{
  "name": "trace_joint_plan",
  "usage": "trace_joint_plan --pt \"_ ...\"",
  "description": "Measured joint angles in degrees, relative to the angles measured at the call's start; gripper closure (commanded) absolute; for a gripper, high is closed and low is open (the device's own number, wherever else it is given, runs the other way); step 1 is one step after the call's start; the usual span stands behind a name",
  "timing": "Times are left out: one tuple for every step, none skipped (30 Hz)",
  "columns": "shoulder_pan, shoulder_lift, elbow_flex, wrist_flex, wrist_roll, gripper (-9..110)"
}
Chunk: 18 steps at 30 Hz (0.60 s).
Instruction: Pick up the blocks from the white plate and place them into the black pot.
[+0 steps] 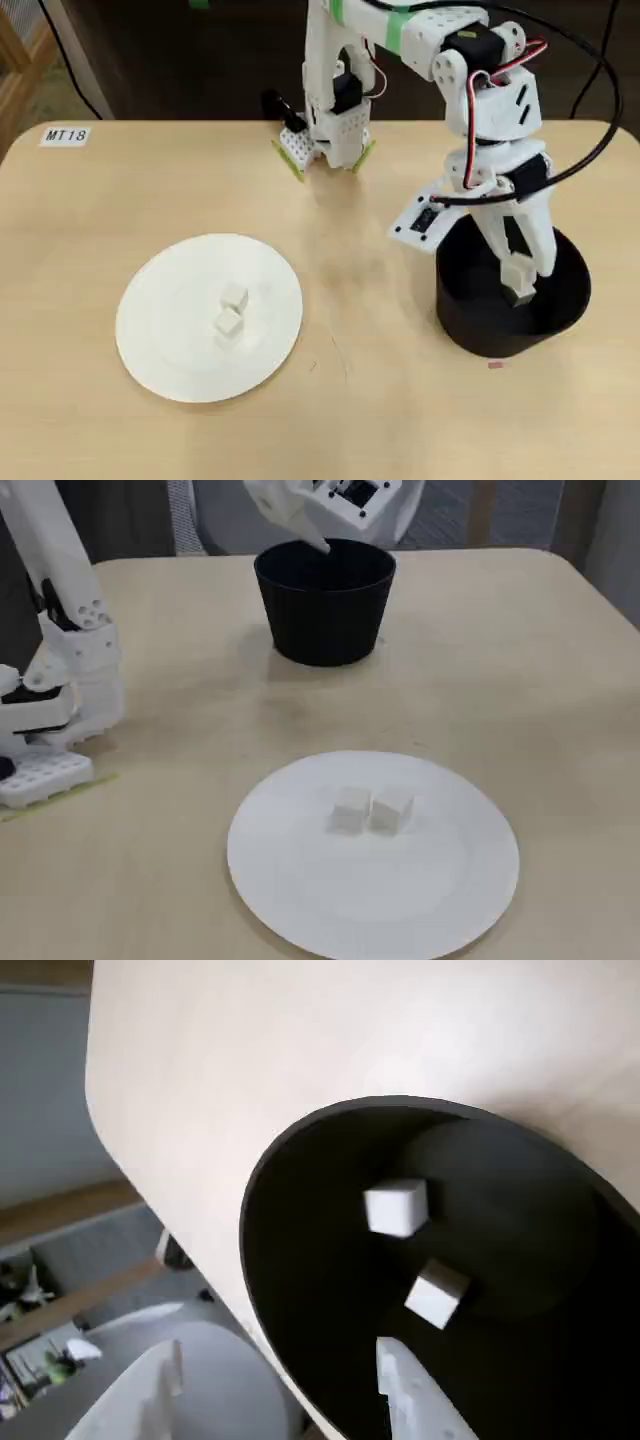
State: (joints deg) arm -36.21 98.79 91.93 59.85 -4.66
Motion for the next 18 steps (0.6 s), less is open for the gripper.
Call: trace_joint_plan --pt "0.0 0.0 0.0 0.0 0.0 100" --pt "0.0 0.0 0.0 0.0 0.0 104" --pt "0.0 0.0 0.0 0.0 0.0 104" --pt "0.18 0.0 0.0 0.53 -0.09 104" --pt "1.05 0.09 -0.09 1.32 -0.09 104" --pt "2.02 0.09 -0.62 2.2 -0.26 104" --pt "3.43 0.09 -1.41 3.6 -0.7 104" --pt "5.27 0.09 -2.46 5.19 -1.32 104" --pt "7.38 0.09 -3.69 6.94 -2.02 104" --pt "10.02 0.09 -5.27 9.05 -2.99 104" --pt "12.74 0.09 -7.21 11.16 -3.78 104" --pt "15.82 -0.44 -9.58 13.45 -4.22 104" --pt "19.25 -1.23 -12.3 16.08 -4.39 104" --pt "22.76 -2.55 -15.03 18.81 -4.39 104" --pt "26.46 -4.31 -18.02 21.53 -4.31 104" --pt "30.06 -6.15 -21.18 24.61 -3.87 104" --pt "33.84 -8.09 -24.43 27.33 -2.72 104" --pt "37.44 -9.23 -26.72 29.27 -1.41 104"
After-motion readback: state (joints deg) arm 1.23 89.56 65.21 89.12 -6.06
